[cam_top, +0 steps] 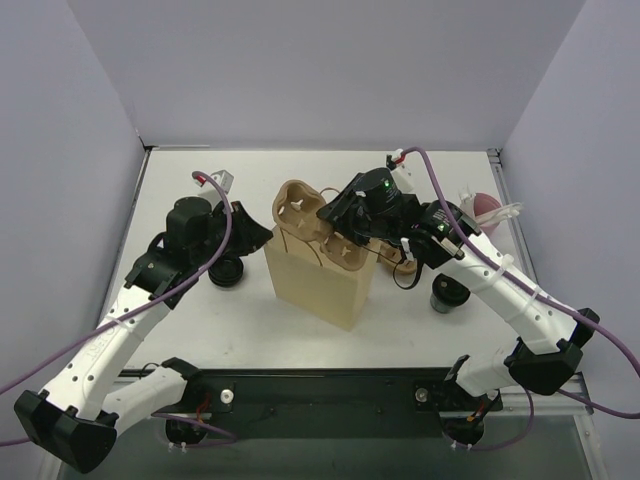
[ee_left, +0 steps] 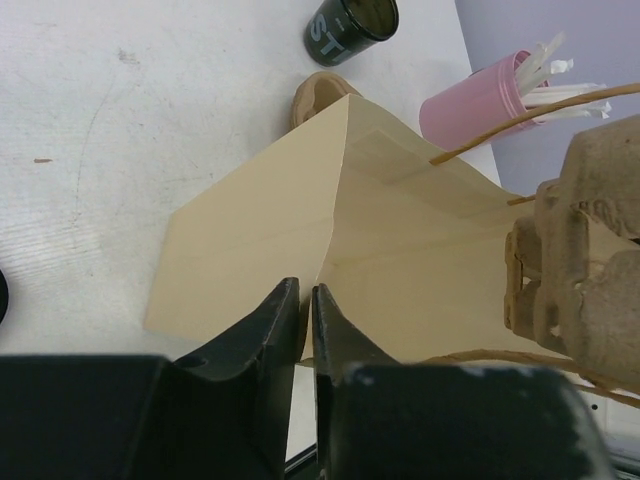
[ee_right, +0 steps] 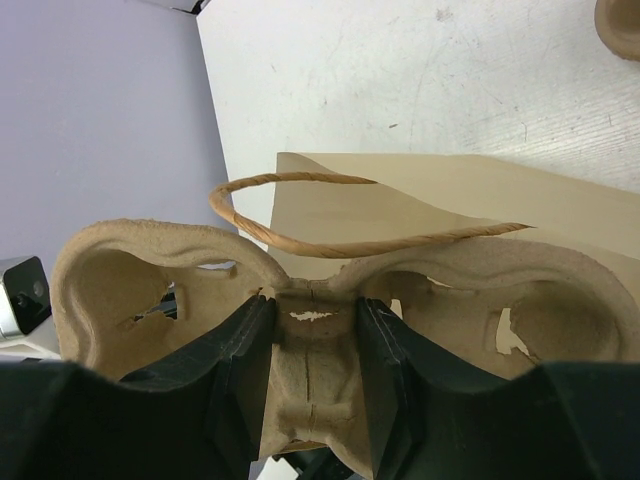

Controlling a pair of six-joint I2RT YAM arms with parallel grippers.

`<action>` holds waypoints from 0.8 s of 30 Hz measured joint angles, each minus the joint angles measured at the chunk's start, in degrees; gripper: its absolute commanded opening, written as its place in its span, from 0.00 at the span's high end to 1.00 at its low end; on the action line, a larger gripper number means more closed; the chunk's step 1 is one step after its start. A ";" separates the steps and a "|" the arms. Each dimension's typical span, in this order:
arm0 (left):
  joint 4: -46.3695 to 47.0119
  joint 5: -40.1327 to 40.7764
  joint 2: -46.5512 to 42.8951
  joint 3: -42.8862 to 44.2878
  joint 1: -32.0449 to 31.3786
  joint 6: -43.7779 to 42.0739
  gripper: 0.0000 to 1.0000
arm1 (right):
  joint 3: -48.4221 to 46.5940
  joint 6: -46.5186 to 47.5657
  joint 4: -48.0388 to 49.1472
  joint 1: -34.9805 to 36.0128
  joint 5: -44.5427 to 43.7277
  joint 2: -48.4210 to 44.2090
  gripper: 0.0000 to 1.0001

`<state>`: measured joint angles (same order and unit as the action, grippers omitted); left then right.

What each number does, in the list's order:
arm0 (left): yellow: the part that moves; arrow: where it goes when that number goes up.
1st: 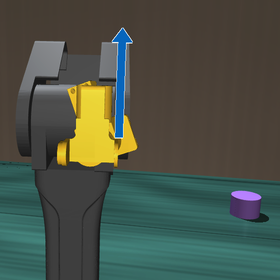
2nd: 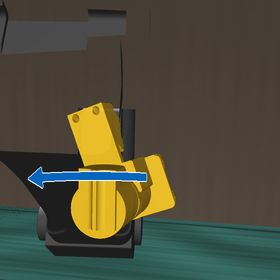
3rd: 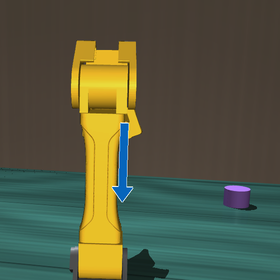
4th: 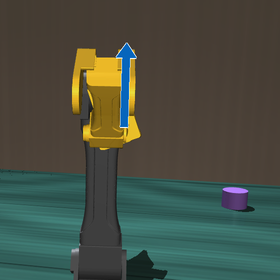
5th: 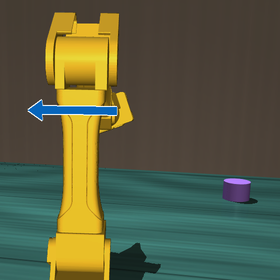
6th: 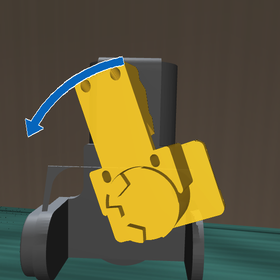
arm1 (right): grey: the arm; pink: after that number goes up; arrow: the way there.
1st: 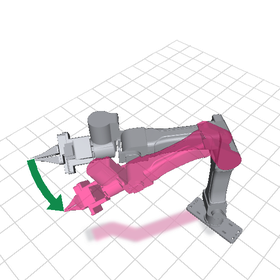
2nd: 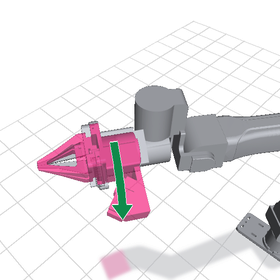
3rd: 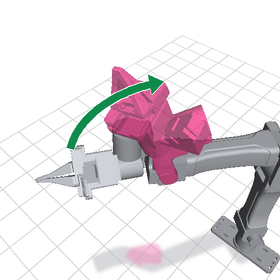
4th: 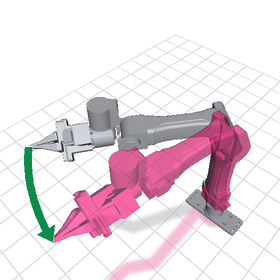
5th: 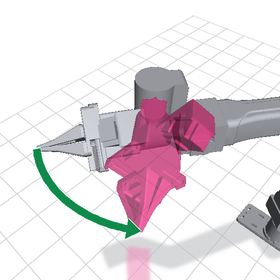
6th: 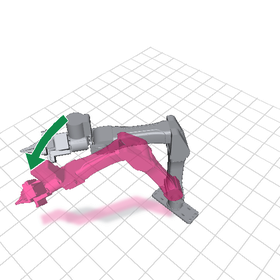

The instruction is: Pack the takeout coffee

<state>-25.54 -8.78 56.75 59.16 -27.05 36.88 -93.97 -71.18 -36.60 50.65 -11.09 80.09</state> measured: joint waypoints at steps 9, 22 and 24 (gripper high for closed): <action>0.26 -0.42 -0.44 -0.50 -0.24 0.22 0.92 | 0.26 -1.51 1.90 -0.07 1.11 0.00 0.69; 0.74 -0.46 -1.14 -1.25 -0.28 0.61 0.92 | 0.63 -2.82 3.06 -0.44 1.79 0.02 0.69; 0.81 -0.46 -1.16 -1.29 -0.28 0.68 0.92 | 0.63 -2.97 3.08 -0.46 2.01 0.02 0.69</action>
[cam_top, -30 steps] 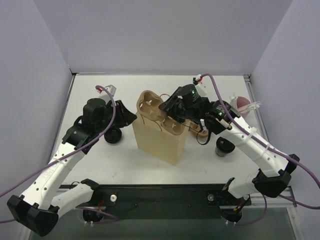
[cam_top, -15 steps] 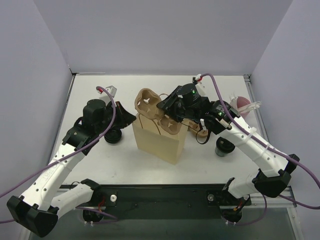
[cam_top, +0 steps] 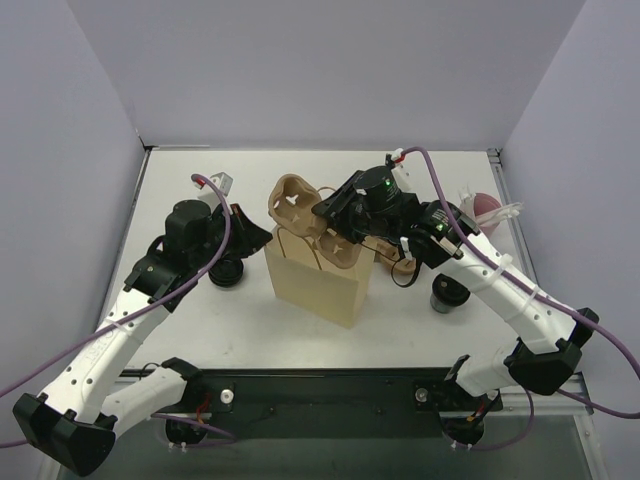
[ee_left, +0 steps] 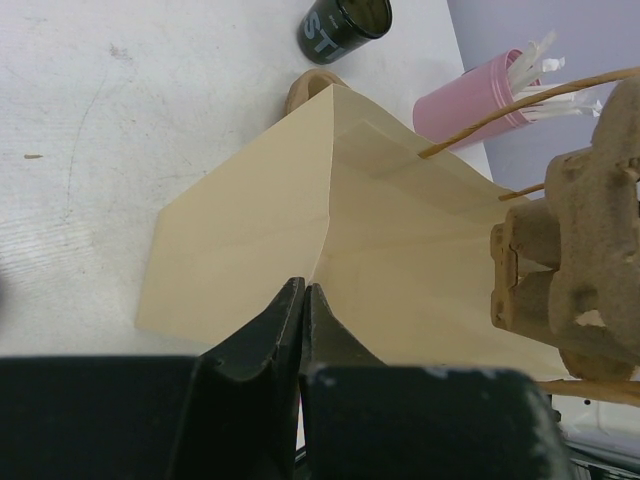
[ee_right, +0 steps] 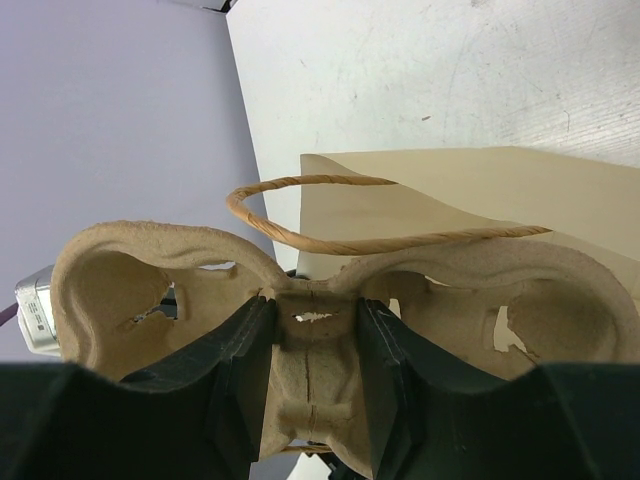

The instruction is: Pack the takeout coffee

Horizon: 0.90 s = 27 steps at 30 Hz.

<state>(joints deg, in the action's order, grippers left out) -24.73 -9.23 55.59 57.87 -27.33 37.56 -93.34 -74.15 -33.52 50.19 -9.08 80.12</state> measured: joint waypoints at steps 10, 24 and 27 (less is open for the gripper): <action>0.17 0.00 -0.09 -0.20 0.00 0.59 0.92 | 1.55 -0.94 1.62 -0.28 0.61 -0.02 0.69; 0.24 0.02 -0.63 -0.63 0.00 0.76 0.92 | 1.75 -1.88 2.91 -0.74 1.88 -0.02 0.69; 0.20 0.02 -1.07 -0.90 0.00 0.79 0.92 | 1.75 -2.36 2.95 -0.94 2.01 -0.02 0.69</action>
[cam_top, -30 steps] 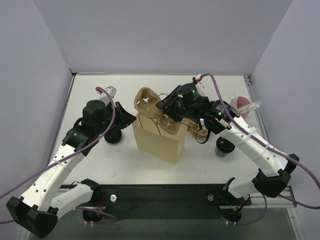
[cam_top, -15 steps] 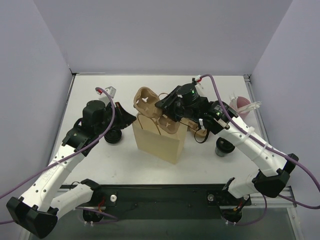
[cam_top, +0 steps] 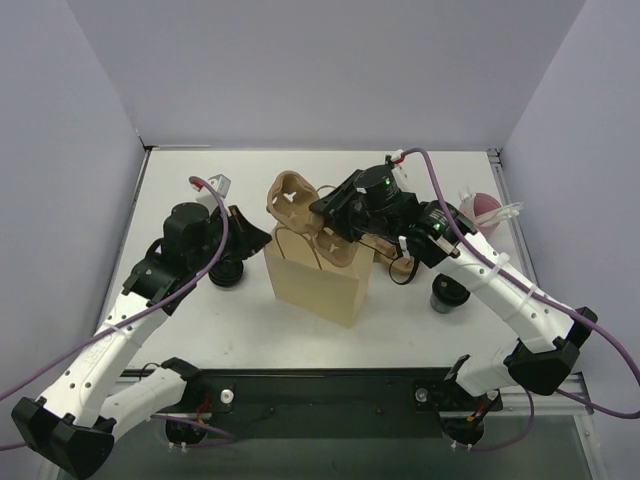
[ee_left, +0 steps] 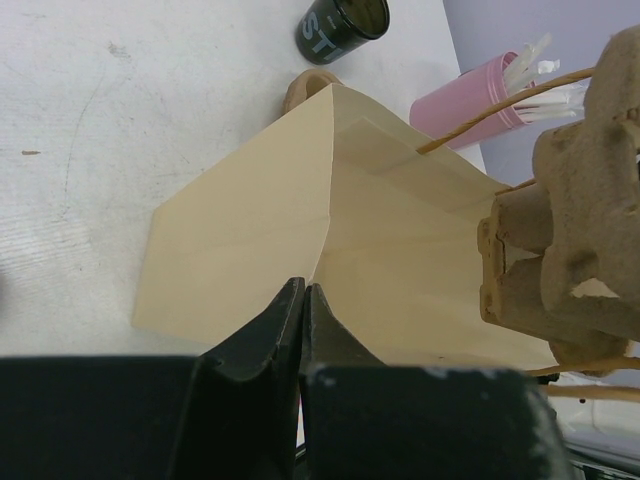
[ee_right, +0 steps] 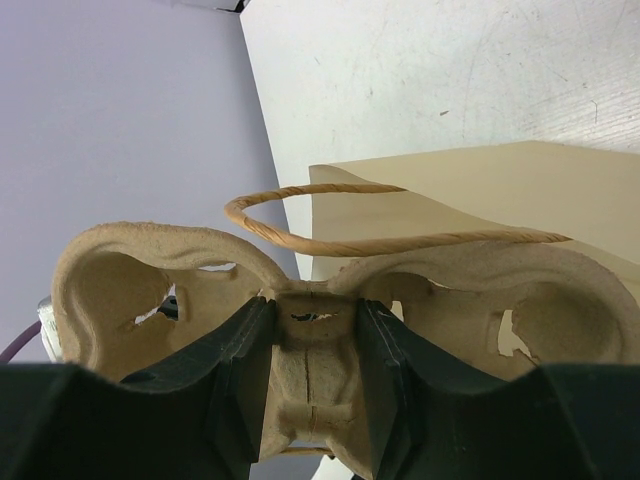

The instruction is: Pack the takeout coffee

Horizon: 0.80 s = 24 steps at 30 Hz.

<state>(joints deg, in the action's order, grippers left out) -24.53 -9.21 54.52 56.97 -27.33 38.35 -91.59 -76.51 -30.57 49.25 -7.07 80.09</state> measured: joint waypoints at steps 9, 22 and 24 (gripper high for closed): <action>0.02 0.02 -0.57 -0.35 0.00 -0.04 0.92 | -1.09 -0.11 0.48 -0.15 0.57 0.44 0.69; -0.07 -0.07 -0.74 -0.42 -0.07 0.17 0.92 | 3.15 1.57 -0.83 -0.50 -0.11 0.04 0.71; -0.09 -0.17 -0.85 -0.42 -0.09 0.66 0.91 | 3.43 2.47 -2.32 -0.52 -0.50 0.04 0.71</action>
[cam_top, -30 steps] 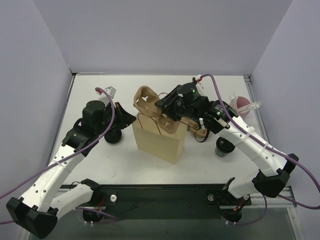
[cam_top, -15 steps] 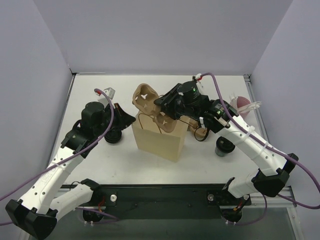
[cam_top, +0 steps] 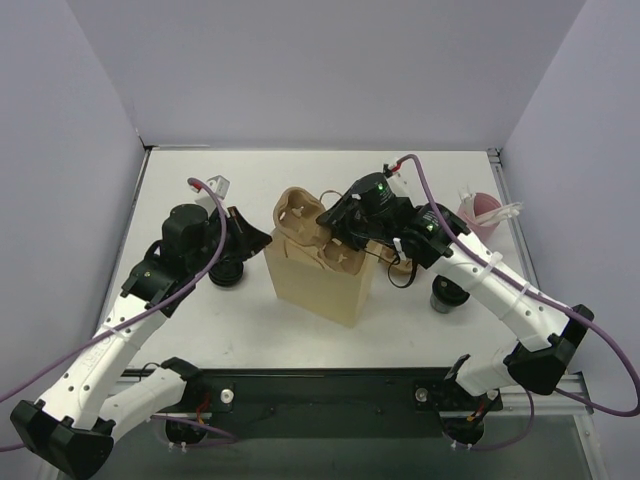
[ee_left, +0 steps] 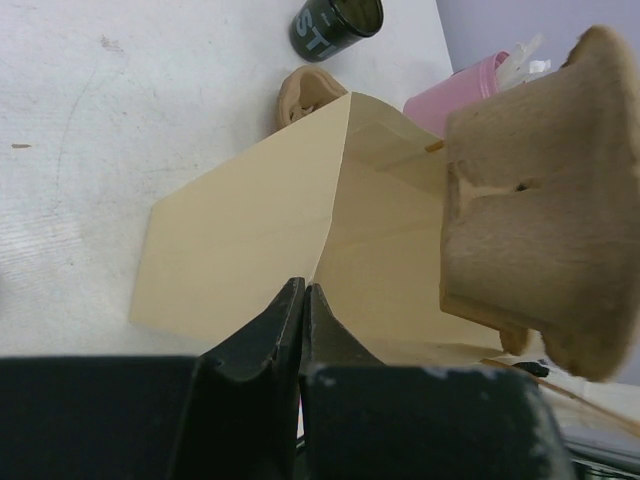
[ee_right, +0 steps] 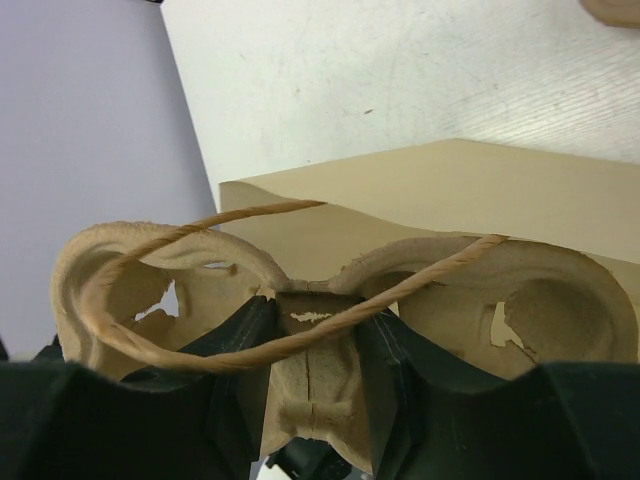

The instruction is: Pack the takeout coffee

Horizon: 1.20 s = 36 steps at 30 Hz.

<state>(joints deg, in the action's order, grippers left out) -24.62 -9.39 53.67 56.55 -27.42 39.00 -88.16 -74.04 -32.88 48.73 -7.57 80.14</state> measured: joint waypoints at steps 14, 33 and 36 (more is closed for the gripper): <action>-0.13 -2.49 -5.46 0.00 -0.04 6.12 0.57 | -5.01 6.93 -13.79 0.02 -2.60 0.04 0.71; -2.21 -0.85 -5.86 1.07 -0.04 4.24 0.54 | -5.29 12.63 -22.91 1.57 -6.34 1.86 0.71; -2.47 -0.46 -5.88 1.07 -0.04 3.85 0.54 | -5.29 12.81 -23.32 1.77 -7.26 2.82 0.71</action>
<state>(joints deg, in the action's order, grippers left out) -27.09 -9.85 47.79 57.63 -27.46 42.85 -93.45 -61.23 -56.21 50.50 -14.83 82.96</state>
